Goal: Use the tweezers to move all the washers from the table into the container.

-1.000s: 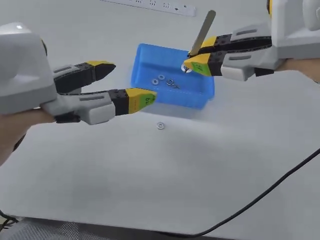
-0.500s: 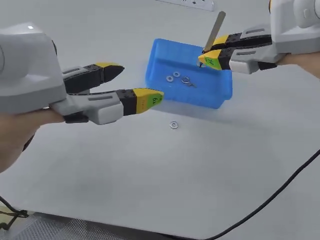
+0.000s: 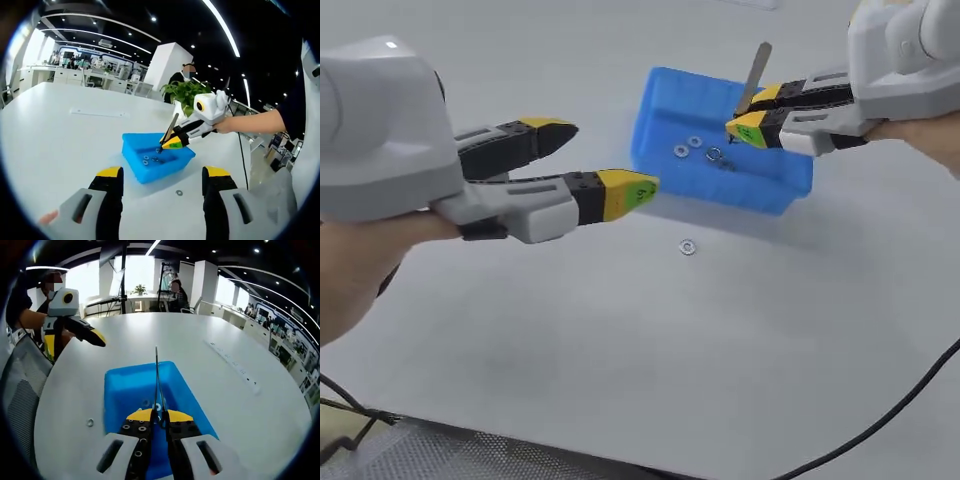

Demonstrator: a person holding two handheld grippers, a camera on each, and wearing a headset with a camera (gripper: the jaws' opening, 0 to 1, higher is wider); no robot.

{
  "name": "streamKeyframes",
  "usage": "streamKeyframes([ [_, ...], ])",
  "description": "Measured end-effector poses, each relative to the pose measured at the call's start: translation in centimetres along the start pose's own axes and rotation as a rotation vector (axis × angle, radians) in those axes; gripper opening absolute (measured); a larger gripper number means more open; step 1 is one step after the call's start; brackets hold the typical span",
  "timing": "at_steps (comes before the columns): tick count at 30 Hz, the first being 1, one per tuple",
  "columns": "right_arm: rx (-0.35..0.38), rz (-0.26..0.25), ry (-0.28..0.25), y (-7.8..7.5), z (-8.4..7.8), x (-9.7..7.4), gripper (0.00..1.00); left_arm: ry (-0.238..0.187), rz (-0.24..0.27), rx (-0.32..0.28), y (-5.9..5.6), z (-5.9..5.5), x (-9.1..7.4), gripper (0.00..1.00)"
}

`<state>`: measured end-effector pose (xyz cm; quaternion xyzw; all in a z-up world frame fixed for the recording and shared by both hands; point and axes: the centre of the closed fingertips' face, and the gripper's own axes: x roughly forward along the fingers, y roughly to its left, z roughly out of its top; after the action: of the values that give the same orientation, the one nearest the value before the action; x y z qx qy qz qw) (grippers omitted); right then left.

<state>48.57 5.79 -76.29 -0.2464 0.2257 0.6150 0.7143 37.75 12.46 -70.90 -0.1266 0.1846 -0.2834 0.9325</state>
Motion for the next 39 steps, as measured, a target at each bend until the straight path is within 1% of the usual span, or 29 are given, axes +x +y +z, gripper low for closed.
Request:
streamKeyframes([
  [6,0.001,-0.021,0.011,-0.7,-0.7,0.3,0.1,0.011,0.009,0.011,0.2,-0.3,0.0,0.68],
  [15,0.02,-0.02,0.006,-0.5,-1.0,0.6,0.1,0.016,0.004,0.016,0.2,-0.2,0.4,0.68],
  [21,0.012,-0.02,0.007,-0.5,-1.0,0.6,0.1,0.029,-0.003,0.029,0.1,-0.2,0.5,0.68],
  [24,0.007,-0.021,0.008,-0.6,-1.1,0.7,0.1,0.016,-0.014,0.032,-0.1,0.3,0.7,0.68],
  [25,0.006,-0.02,0.008,-0.5,-1.1,0.6,0.1,-0.002,-0.025,0.037,-0.2,0.9,0.9,0.68],
  [27,0.001,-0.02,0.009,-0.5,-1.1,0.6,0.1,-0.012,-0.038,0.05,-0.3,1.6,1.5,0.68],
  [29,0.002,-0.02,0.01,-0.4,-1.1,0.6,0.1,-0.015,-0.056,0.069,-0.2,2.5,2.6,0.68],
  [30,0.001,-0.021,0.01,-0.4,-1.1,0.6,0.1,-0.024,-0.069,0.087,-0.2,3.2,3.4,0.68],
  [31,0.003,-0.019,0.01,-0.4,-1.1,0.6,0.1,-0.029,-0.08,0.097,-0.3,3.6,3.9,0.68],
  [32,0.004,-0.018,0.01,-0.3,-1.1,0.6,0.1,-0.016,-0.094,0.131,-0.4,4.0,4.9,0.68],
  [33,0.003,-0.018,0.01,-0.3,-1.1,0.6,0.1,-0.003,-0.101,0.158,-0.5,4.0,5.2,0.69],
  [34,0.003,-0.018,0.011,-0.3,-1.1,0.6,0.1,0.024,-0.114,0.211,-0.1,4.0,6.1,0.7],
  [35,0.003,-0.017,0.013,-0.3,-1.1,0.5,0.1,0.026,-0.123,0.219,-0.2,4.2,6.7,0.69],
  [36,0.002,-0.018,0.014,-0.3,-1.2,0.5,0.1,0.016,-0.142,0.206,-0.4,4.6,7.7,0.69],
  [37,0.002,-0.018,0.013,-0.4,-1.2,0.5,0.1,0.013,-0.159,0.21,-0.6,4.9,8.2,0.68],
  [38,0.003,-0.017,0.013,-0.3,-1.2,0.5,0.1,0.013,-0.177,0.227,-0.9,5.2,9.0,0.68],
  [39,0.003,-0.017,0.013,-0.3,-1.2,0.5,0.1,0.02,-0.205,0.267,-1.4,5.3,9.5,0.67],
])
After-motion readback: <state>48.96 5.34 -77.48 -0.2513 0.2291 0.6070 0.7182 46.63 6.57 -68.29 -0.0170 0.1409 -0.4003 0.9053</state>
